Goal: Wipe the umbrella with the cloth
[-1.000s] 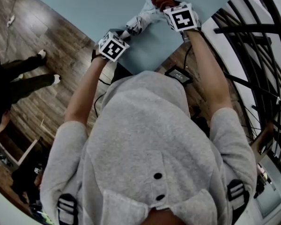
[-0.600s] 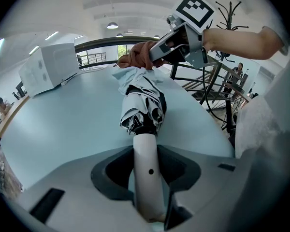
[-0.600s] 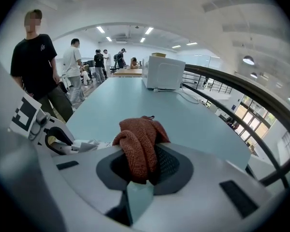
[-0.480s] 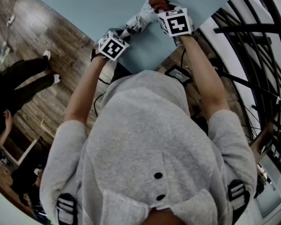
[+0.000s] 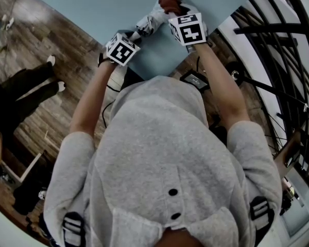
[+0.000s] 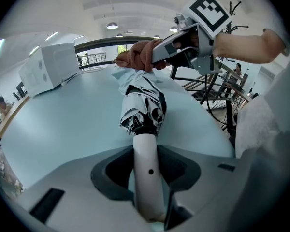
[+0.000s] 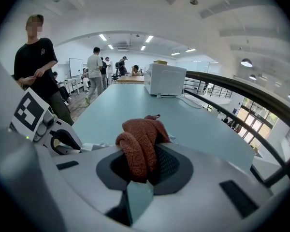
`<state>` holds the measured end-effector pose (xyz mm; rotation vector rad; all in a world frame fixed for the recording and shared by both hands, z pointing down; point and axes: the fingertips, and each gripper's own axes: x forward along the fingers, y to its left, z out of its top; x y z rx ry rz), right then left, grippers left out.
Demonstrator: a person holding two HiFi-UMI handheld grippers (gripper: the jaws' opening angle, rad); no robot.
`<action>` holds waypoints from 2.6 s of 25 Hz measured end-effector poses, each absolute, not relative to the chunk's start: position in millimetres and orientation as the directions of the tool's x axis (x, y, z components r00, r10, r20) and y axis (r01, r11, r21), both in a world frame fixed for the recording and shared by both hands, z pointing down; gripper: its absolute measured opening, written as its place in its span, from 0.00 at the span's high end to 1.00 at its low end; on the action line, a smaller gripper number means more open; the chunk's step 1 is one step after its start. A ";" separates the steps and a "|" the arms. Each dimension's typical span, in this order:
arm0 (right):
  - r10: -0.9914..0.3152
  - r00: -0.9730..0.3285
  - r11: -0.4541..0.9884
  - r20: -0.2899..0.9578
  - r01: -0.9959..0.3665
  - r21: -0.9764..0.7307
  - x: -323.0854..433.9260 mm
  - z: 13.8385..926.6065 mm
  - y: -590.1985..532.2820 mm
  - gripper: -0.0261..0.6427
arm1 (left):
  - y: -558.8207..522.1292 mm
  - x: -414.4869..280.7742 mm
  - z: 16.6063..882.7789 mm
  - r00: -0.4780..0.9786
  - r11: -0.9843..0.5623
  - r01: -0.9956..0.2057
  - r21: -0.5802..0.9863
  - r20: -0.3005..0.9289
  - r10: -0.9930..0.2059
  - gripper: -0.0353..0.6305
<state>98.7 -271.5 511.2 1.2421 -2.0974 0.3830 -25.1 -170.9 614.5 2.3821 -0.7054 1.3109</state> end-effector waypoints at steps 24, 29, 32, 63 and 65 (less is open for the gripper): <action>-0.422 -0.562 0.698 0.711 -0.702 -0.140 0.9 537.7 -204.5 0.85 | -169.9 -26.6 614.8 0.448 -0.820 -0.571 0.040 0.852 -0.270 0.71; -0.389 -0.551 0.703 0.738 -0.695 -0.148 22.0 545.3 -195.4 0.85 | -168.3 -28.3 615.6 0.446 -0.819 -0.572 0.042 0.854 -0.268 0.71; -0.411 -0.515 0.673 0.753 -0.728 -0.131 49.0 547.5 -201.3 0.85 | -168.2 -27.8 615.0 0.443 -0.819 -0.572 0.038 0.855 -0.270 0.71; -0.823 -0.177 0.256 0.539 -0.964 0.074 259.0 414.3 -113.9 0.85 | -147.6 -72.2 517.2 0.554 -0.640 -0.763 0.087 0.599 -0.579 0.69; -0.842 -0.185 0.244 0.506 -0.968 0.052 257.3 398.9 -98.3 0.85 | -141.7 -71.8 483.3 0.564 -0.637 -0.768 0.062 0.537 -0.627 0.70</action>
